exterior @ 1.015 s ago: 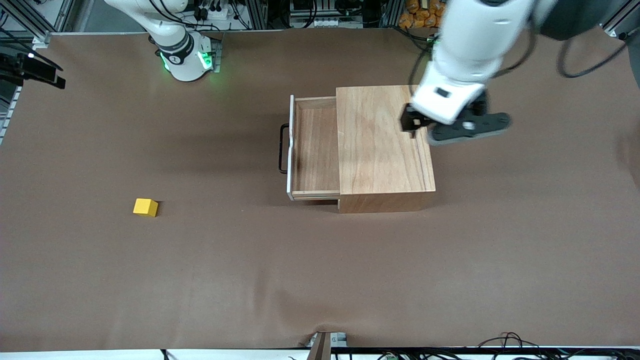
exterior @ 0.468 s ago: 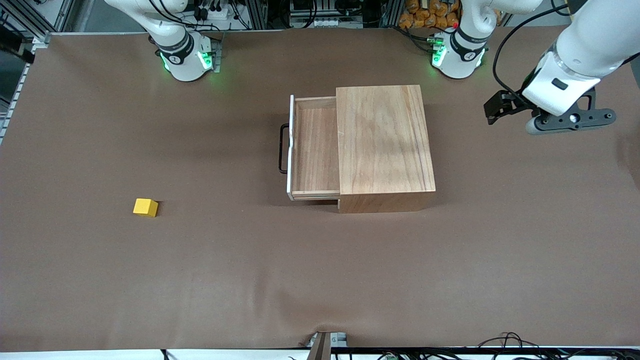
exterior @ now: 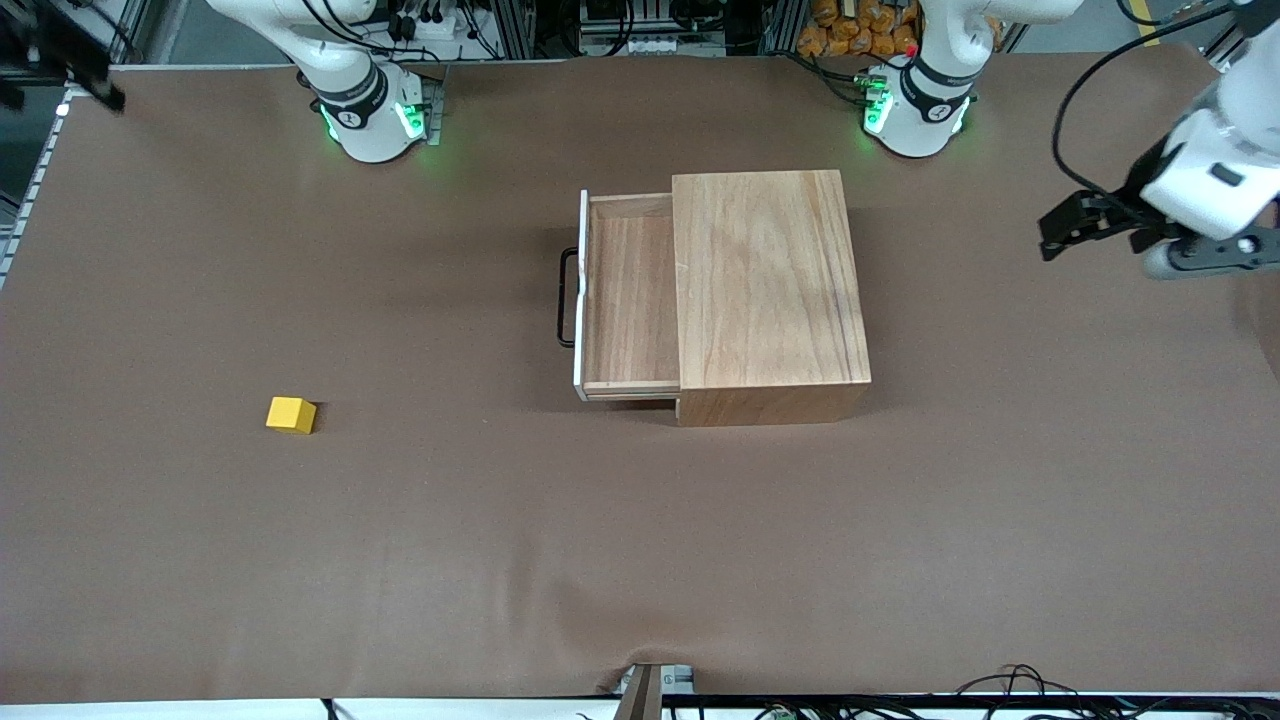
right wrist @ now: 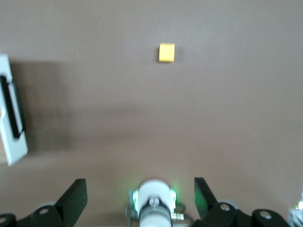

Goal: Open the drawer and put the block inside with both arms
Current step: 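Reach the right gripper to the yellow cube and grasp it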

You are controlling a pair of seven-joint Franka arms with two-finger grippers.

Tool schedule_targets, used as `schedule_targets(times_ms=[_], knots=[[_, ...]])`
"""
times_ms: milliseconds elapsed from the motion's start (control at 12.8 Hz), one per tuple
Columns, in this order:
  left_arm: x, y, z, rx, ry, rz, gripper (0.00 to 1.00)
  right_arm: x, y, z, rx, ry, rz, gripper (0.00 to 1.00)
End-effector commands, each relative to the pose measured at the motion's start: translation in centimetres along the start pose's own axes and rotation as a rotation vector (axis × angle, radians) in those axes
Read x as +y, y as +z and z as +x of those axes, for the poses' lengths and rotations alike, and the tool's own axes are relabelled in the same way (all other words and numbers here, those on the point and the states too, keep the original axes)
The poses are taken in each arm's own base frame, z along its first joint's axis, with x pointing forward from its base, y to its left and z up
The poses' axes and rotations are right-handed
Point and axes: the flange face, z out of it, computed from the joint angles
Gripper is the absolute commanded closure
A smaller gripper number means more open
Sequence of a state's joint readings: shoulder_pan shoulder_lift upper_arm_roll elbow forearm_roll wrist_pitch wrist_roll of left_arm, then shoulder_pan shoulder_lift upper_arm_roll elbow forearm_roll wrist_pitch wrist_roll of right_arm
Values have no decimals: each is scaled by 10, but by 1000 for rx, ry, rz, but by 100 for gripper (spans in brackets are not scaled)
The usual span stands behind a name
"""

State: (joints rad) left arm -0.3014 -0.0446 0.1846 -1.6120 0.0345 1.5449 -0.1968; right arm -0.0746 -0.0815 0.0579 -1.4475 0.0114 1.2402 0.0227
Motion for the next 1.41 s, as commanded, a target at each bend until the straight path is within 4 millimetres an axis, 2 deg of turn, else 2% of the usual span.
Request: schedule_targets(times_ms=[0,156,312,468,546,625,859,1015,1093,1327], knots=[[-10,-12,3,5,25,-2,0,31,80,89,-53,39,9,0],[-12,-11,2,-4,53,-1,0,32,127,129,-67,40,-2,0],[-11,-12,2,-4,54,-1,0,44,183,164,-99,57,3,0],[-12,-14,0,0,53,-3,0,53,235,187,-120,69,9,0],[-15,-12,1,-4,50,-6,0,50,258,193,-94,65,9,0],[-27,-12,2,-4,36,-4,0,44,283,196,-61,57,7,0],[-26,8,2,-42,47,-19,0,43,353,195,38,40,-4,0],[-31,13,2,-52,47,-18,0,49,381,188,54,27,-30,0],[-41,14,0,-55,32,-20,0,52,399,182,62,29,-29,0],[-44,2,-5,-35,29,-22,0,61,428,174,111,31,-26,0]])
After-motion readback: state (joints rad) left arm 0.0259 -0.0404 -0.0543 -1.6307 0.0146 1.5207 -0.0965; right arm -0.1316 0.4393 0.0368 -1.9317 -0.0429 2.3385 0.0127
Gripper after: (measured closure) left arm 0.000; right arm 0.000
